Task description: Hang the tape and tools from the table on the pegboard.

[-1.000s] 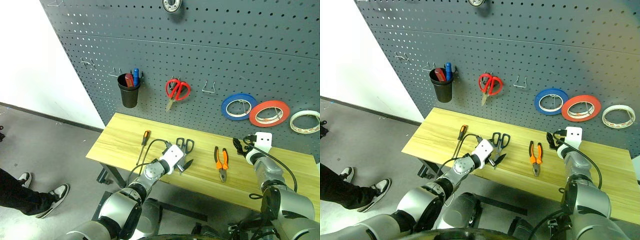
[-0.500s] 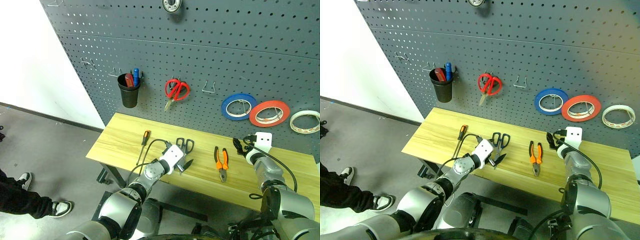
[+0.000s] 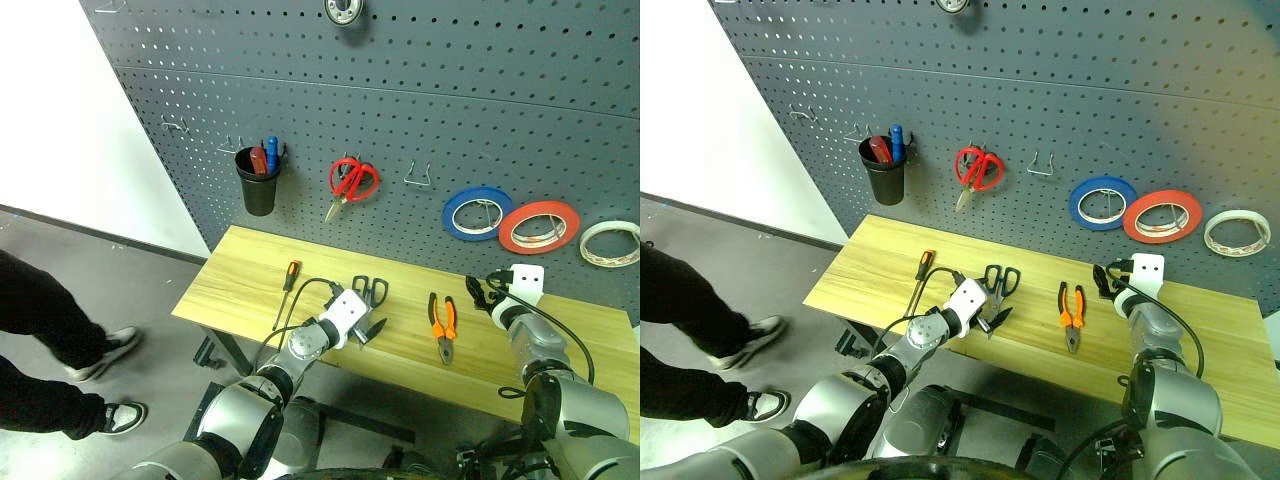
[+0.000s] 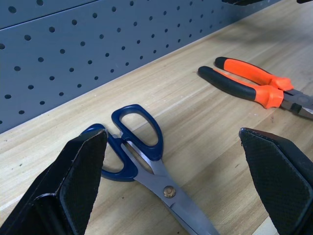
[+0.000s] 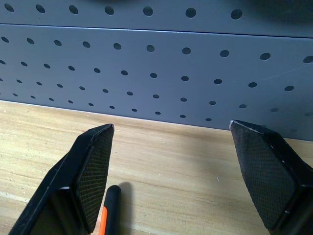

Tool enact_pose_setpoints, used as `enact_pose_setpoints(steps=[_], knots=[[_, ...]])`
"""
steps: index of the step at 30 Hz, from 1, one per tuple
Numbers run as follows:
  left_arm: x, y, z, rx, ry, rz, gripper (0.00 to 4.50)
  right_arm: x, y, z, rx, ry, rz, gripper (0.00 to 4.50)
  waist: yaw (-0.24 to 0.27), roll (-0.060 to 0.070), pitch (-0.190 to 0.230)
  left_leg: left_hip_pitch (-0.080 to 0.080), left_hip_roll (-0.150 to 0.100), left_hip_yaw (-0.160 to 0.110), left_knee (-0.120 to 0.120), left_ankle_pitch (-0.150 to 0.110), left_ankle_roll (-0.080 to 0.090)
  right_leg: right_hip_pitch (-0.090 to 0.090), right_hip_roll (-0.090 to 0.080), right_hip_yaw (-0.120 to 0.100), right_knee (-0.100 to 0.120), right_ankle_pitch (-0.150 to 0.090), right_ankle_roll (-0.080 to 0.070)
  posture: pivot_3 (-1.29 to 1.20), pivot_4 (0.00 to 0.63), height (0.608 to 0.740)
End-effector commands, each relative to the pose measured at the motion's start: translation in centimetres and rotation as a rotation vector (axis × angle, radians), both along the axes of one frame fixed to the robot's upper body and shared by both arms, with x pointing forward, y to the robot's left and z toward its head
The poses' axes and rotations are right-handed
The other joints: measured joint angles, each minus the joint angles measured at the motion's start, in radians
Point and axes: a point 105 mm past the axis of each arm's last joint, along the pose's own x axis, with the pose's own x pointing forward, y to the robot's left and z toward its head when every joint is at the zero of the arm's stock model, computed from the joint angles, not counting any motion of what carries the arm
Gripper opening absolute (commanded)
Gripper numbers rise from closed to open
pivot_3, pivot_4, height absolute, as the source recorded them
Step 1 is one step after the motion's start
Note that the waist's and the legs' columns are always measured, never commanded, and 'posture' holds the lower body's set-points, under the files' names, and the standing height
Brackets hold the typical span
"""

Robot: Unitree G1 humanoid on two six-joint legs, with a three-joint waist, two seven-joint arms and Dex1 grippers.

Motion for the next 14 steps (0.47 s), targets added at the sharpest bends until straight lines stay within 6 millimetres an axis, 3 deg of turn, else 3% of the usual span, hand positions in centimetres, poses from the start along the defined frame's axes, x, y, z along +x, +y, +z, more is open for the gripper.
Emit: enact_pose_setpoints(steps=[1, 14], knots=[[-0.11, -1.25, 1.02, -0.042, -0.027, -0.019, 4.5, 0.76, -0.12, 1.3, -0.013, -0.05, 0.002, 3.96, 0.0, 0.0, 0.0, 0.0, 0.0, 0.0, 0.0, 0.0, 0.0, 0.0, 0.0, 0.0, 0.0, 0.0, 0.0, 0.46, 0.0, 0.716], [-0.11, -1.25, 1.02, -0.042, -0.027, -0.019, 4.5, 0.76, -0.12, 1.3, -0.013, -0.05, 0.002, 3.96, 0.0, 0.0, 0.0, 0.0, 0.0, 0.0, 0.0, 0.0, 0.0, 0.0, 0.0, 0.0, 0.0, 0.0, 0.0, 0.46, 0.0, 0.716]])
